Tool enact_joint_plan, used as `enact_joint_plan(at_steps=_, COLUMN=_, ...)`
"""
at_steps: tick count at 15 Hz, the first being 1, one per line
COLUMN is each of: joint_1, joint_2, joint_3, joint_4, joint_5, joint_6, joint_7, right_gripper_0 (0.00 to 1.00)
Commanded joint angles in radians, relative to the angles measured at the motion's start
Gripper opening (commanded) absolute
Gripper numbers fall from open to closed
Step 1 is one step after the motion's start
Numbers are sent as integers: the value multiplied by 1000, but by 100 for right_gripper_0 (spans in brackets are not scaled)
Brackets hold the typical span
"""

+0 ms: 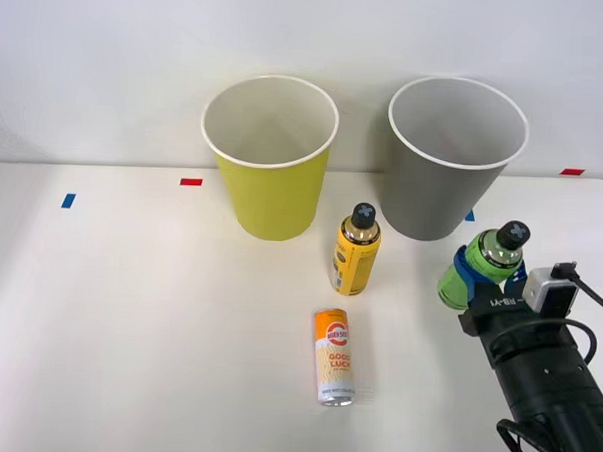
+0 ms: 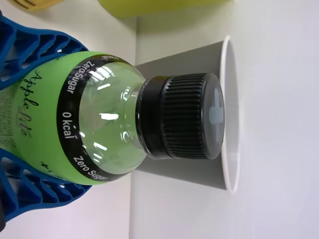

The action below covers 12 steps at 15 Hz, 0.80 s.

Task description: Put cans in the gray bin, plastic bottles in the light green bin

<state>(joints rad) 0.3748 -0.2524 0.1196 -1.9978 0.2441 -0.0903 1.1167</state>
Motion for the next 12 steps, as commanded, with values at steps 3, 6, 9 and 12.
enact_joint_plan(at_steps=3, joint_1=-27, joint_2=-88, joint_3=31, joint_4=-96, joint_5=-12, joint_6=0, joint_7=-176, right_gripper_0=0)
enact_joint_plan(at_steps=6, joint_1=-83, joint_2=-120, joint_3=46, joint_4=-134, joint_5=-14, joint_6=0, joint_7=-239, right_gripper_0=0)
enact_joint_plan(at_steps=9, joint_1=-172, joint_2=-156, joint_3=55, joint_4=-138, joint_5=-16, joint_6=15, joint_7=-255, right_gripper_0=0)
enact_joint_plan(at_steps=12, joint_1=-270, joint_2=-171, joint_3=104, joint_4=-138, joint_5=-29, joint_6=24, joint_7=-342, right_gripper_0=0)
